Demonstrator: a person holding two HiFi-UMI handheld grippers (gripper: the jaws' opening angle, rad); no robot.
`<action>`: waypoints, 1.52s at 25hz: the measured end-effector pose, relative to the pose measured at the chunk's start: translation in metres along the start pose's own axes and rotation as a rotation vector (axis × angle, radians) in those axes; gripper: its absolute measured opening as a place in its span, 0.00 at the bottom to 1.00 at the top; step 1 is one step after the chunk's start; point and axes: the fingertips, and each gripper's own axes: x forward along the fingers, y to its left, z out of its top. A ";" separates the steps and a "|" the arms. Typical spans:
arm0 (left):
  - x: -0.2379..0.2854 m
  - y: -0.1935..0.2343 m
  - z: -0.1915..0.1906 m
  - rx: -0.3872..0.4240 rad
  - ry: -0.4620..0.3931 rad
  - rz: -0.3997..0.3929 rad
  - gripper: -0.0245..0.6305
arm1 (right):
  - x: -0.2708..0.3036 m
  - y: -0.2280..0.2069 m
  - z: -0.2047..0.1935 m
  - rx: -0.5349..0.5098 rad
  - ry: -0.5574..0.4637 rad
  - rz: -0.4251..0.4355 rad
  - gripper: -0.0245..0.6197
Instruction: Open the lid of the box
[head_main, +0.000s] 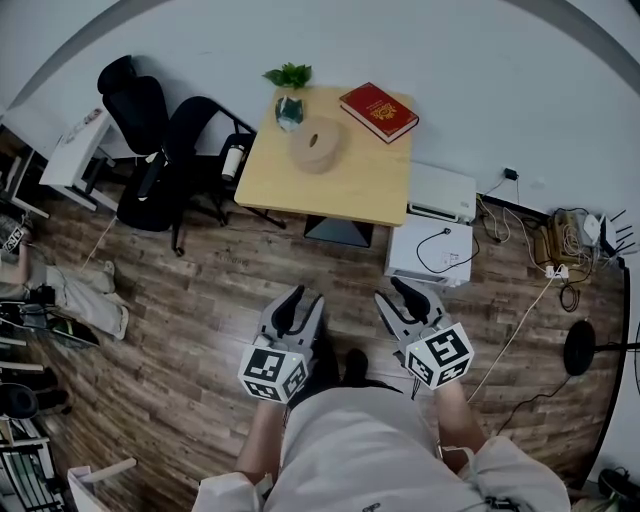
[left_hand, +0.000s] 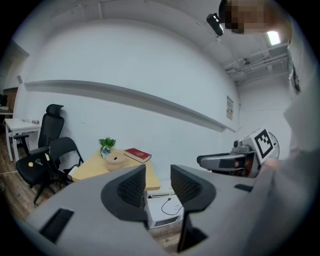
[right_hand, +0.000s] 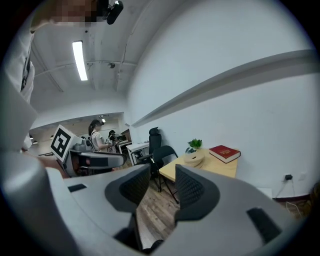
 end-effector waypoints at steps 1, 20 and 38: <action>0.001 0.000 -0.001 0.004 0.007 -0.008 0.25 | 0.002 0.000 0.000 0.009 -0.002 0.003 0.27; 0.060 0.072 0.011 -0.007 0.031 -0.080 0.29 | 0.078 -0.030 0.023 0.046 0.023 -0.035 0.37; 0.110 0.178 0.051 0.024 0.056 -0.163 0.29 | 0.188 -0.044 0.063 0.085 0.022 -0.102 0.37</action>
